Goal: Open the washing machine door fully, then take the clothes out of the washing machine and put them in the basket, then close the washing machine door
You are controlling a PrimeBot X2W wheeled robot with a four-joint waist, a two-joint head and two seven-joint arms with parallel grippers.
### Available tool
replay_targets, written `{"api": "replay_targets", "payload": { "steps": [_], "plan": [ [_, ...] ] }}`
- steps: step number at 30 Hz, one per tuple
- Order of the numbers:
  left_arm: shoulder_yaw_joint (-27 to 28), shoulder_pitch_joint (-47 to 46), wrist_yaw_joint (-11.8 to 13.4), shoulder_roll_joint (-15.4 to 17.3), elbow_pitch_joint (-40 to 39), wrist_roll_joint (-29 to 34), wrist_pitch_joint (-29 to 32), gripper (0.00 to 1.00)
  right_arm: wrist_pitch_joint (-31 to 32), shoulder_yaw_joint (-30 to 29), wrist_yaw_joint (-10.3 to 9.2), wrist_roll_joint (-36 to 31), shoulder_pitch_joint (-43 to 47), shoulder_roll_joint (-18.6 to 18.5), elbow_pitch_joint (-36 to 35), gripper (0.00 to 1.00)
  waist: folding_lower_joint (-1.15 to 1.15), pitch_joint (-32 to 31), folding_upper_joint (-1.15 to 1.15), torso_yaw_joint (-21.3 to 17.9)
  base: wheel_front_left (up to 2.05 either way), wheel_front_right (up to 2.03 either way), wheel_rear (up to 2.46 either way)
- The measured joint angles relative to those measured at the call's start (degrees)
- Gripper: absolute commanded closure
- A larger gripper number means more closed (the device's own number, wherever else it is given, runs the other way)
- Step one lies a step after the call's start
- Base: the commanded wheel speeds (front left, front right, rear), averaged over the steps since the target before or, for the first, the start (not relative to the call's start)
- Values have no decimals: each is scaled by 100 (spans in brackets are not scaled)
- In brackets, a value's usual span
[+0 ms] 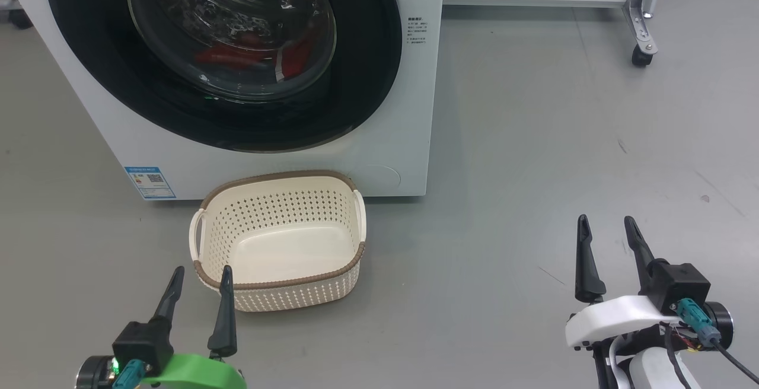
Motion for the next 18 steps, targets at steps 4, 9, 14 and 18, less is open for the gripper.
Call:
{"api": "replay_targets", "payload": {
  "steps": [4, 9, 14, 18],
  "plan": [
    [-9, -1, 19, 0, 20, -13, 0, 0, 0, 0, 0, 0, -2, 3, 32, 0, 0, 1, 0, 0, 0, 0, 0],
    [-2, -2, 69, 0, 42, -13, 0, 0, 0, 3, 1, 4, -4, 4, 64, 0, 0, 1, 0, 6, 0, 0, 0],
    [2, -3, 69, 0, 63, -13, 0, 0, 0, 8, 1, 19, -7, 7, 90, 0, 0, 4, 0, 9, 0, 0, 0],
    [-1, -4, 69, 0, 80, -13, 0, 0, 0, 10, 1, 19, -9, 9, 119, 0, 0, 8, 0, 11, 0, 0, 0]
  ]
}}
